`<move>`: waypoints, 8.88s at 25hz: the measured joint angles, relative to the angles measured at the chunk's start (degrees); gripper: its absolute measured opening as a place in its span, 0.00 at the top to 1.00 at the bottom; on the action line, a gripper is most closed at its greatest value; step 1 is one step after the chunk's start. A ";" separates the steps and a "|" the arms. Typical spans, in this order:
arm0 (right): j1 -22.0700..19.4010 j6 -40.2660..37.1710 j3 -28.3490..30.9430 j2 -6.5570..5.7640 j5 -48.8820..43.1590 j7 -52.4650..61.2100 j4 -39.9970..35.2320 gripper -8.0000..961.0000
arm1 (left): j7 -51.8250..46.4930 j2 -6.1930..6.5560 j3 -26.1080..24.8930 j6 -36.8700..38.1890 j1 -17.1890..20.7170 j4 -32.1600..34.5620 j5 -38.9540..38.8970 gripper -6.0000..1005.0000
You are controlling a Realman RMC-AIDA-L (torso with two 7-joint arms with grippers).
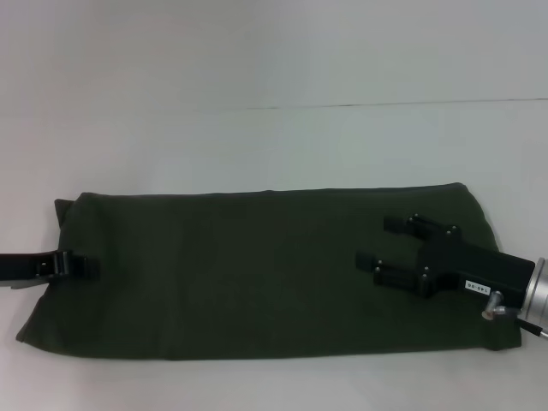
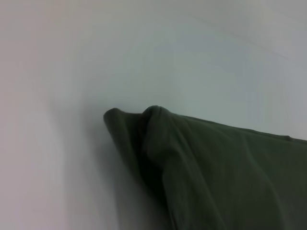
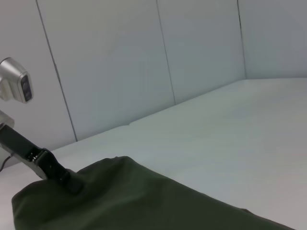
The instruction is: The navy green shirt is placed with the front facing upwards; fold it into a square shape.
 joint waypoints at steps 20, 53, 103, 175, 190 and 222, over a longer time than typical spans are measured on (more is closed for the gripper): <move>1.62 0.49 -0.31 0.20 0.00 -0.49 1.80 0.08 | -0.04 0.12 -1.31 -0.58 2.55 8.68 0.43 0.92; 10.70 15.08 -1.13 0.26 0.00 -6.28 15.52 0.08 | 5.99 -3.51 15.16 10.61 -0.56 -1.06 -41.72 0.91; 20.67 33.68 11.83 0.47 2.06 -19.96 26.67 0.08 | 10.44 -3.30 17.12 10.33 -0.84 -3.53 -45.00 0.83; -13.14 -13.98 15.34 -0.45 -0.41 -3.08 -11.33 0.08 | 29.10 -3.44 62.43 -21.83 -9.11 -22.41 -88.12 0.24; -8.39 -14.01 9.27 0.08 -11.42 2.38 -10.61 0.08 | 40.71 -0.02 31.58 9.21 -4.75 -18.48 -53.17 0.07; -2.18 -1.50 11.47 -0.20 -5.26 8.56 -10.80 0.08 | 46.87 -0.18 18.70 20.97 1.04 -12.75 -37.61 0.10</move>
